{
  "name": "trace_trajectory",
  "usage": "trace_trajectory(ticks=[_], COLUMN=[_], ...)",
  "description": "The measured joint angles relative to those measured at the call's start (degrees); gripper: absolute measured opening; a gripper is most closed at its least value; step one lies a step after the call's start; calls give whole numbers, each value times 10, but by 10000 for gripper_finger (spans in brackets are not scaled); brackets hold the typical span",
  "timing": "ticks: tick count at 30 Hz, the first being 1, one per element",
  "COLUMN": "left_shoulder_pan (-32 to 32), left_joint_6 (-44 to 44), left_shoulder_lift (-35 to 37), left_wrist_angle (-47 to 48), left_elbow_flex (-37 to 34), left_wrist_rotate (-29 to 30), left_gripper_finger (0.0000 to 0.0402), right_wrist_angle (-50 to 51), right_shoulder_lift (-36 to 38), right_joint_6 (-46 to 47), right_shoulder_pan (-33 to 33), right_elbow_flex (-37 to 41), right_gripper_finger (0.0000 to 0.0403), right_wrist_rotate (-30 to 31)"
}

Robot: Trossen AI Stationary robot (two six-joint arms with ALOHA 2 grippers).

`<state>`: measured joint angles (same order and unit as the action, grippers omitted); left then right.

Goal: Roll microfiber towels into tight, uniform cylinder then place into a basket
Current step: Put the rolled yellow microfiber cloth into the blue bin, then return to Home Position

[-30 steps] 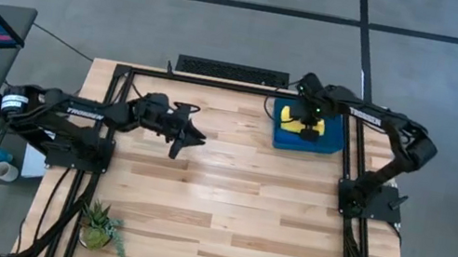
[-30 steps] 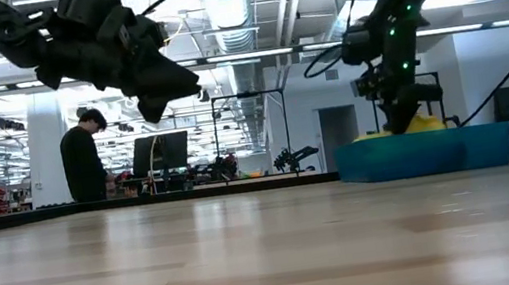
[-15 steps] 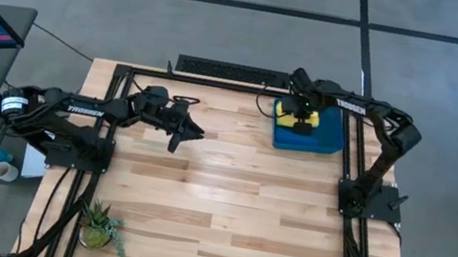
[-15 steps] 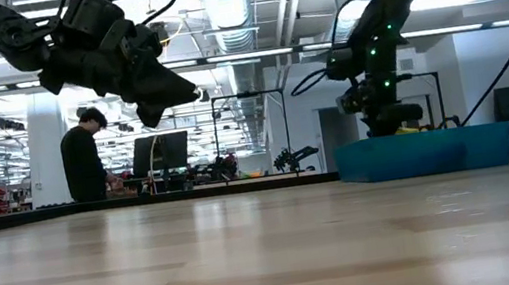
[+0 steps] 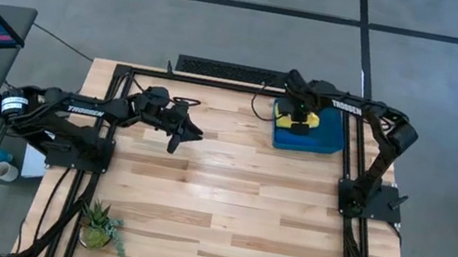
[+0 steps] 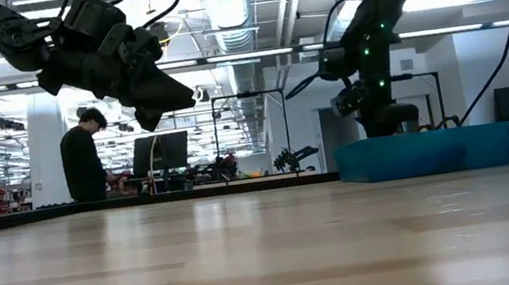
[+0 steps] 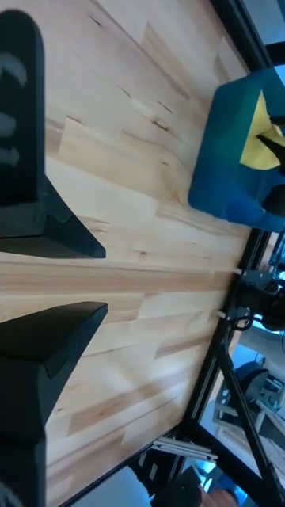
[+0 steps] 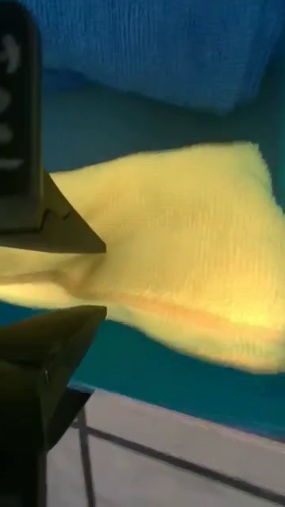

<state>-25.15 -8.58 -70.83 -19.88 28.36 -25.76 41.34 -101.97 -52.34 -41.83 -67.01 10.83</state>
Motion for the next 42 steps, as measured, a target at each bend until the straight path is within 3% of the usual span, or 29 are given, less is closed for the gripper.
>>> trace_trajectory(ticks=[11, 17, 22, 27, 33, 37, 42], left_shoulder_pan=[0, -15, -23, -18, -9, -6, -6], left_joint_6=[-7, 16, 61, 116, 110, 100, 76], left_shoulder_lift=[0, 20, 83, 161, 226, 266, 342], left_wrist_angle=[-8, 42, 83, 145, 129, 124, 118], left_elbow_flex=[1, 38, 43, 39, -26, -65, -106], left_wrist_rotate=[0, -24, -29, -24, -18, -17, -16], left_gripper_finger=[91, 91, 91, 91, 85, 53, 6], right_wrist_angle=[107, 150, 154, 63, -217, -324, -366], right_shoulder_lift=[1, 67, 172, 287, 395, 430, 448], right_joint_6=[83, 169, 281, 366, 405, 404, 404], right_shoulder_pan=[0, 17, 60, 142, 263, 322, 362], right_elbow_flex=[-74, -91, -70, -4, 133, 189, 233], right_gripper_finger=[157, 148, 131, 117, 116, 116, 116], right_wrist_rotate=[25, -40, -111, -137, -138, -137, -136])
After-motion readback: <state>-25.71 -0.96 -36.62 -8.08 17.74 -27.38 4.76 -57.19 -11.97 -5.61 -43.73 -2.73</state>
